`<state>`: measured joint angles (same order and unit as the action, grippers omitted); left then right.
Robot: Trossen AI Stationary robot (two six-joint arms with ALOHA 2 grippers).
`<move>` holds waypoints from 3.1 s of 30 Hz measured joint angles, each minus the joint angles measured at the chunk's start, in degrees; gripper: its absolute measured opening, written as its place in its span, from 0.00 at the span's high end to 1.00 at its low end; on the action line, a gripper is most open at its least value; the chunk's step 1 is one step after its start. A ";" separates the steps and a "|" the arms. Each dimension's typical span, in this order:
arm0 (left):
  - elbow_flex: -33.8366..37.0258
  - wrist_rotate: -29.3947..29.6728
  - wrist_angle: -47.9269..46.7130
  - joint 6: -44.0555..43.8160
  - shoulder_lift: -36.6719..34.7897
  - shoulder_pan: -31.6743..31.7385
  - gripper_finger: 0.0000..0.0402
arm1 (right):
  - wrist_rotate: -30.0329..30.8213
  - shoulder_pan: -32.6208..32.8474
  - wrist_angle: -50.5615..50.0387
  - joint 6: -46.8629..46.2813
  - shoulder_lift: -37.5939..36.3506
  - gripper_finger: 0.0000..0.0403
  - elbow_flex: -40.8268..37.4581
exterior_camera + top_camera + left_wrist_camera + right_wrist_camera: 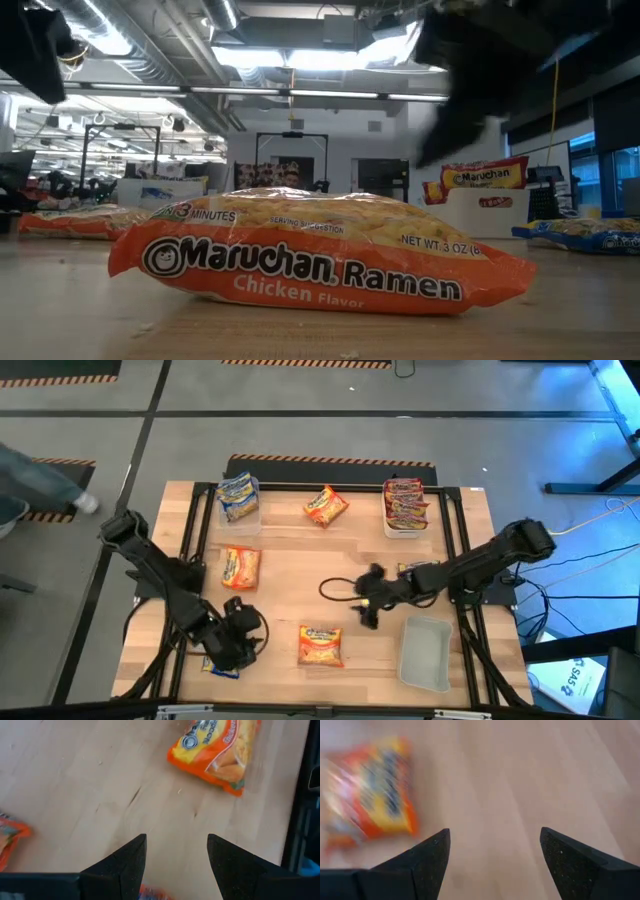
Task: Sort Maruchan noodles
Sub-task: Put the top blue noodle pack into the transparent bin
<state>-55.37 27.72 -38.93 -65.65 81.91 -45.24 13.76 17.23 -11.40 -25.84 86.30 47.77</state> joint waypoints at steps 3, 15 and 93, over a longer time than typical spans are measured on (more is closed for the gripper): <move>0.00 2.13 2.18 1.30 2.50 0.89 0.49 | 1.41 0.03 -16.25 -8.50 -5.83 0.27 0.27; 0.02 2.09 15.22 20.98 5.27 11.41 0.49 | 1.99 0.00 -49.41 -37.81 -22.87 0.27 -9.61; 0.00 -14.41 62.09 40.73 33.79 38.72 0.49 | -30.39 -20.59 36.02 -24.45 2.95 0.34 -23.14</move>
<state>-55.37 13.31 23.16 -24.93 115.70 -6.51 -16.63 -3.35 24.62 -50.29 89.25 24.62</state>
